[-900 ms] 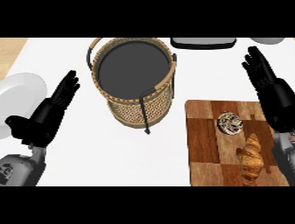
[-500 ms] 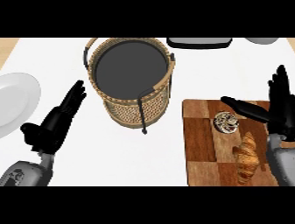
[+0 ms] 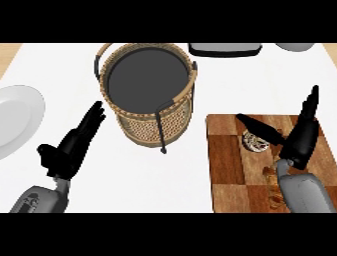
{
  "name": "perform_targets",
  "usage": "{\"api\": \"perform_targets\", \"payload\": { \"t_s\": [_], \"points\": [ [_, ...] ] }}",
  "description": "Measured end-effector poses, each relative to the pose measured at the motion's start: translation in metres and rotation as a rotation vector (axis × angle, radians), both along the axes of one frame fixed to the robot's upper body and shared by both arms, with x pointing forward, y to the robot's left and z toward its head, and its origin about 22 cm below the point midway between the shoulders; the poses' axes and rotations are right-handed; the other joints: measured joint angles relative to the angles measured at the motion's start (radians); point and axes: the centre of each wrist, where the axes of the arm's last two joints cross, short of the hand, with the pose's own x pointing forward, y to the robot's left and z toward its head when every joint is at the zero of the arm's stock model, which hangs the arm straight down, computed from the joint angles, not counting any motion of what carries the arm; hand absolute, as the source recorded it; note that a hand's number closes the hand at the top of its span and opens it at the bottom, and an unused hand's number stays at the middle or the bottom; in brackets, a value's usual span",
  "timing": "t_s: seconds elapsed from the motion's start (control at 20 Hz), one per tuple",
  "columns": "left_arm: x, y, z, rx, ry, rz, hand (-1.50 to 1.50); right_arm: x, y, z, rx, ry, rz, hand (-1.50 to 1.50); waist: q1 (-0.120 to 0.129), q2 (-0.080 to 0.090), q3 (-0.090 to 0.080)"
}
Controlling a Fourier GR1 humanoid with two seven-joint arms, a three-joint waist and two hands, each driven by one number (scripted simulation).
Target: Pick the croissant from the cutting board and place it in the tiered basket
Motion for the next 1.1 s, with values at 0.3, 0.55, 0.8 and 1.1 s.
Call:
{"api": "perform_targets", "payload": {
  "t_s": [0.3, 0.55, 0.8, 1.1],
  "points": [
    [-0.002, 0.002, -0.007, 0.006, 0.011, 0.012, 0.00, -0.009, -0.033, -0.002, -0.222, 0.320, 0.020, -1.50, -0.015, -0.007, -0.009],
    [-0.002, 0.003, -0.007, 0.009, 0.013, 0.011, 0.00, -0.018, -0.048, -0.004, -0.380, 0.691, 0.081, -1.50, -0.012, -0.011, -0.016],
    [-0.002, 0.003, -0.007, 0.008, 0.010, 0.006, 0.00, -0.012, -0.026, 0.031, -0.466, 0.938, 0.150, -1.50, -0.006, -0.015, -0.012],
    [-0.002, 0.001, -0.011, 0.005, 0.014, 0.006, 0.00, -0.016, 0.009, 0.077, -0.510, 0.983, 0.224, -1.50, -0.009, -0.012, -0.006]
  ]
}}
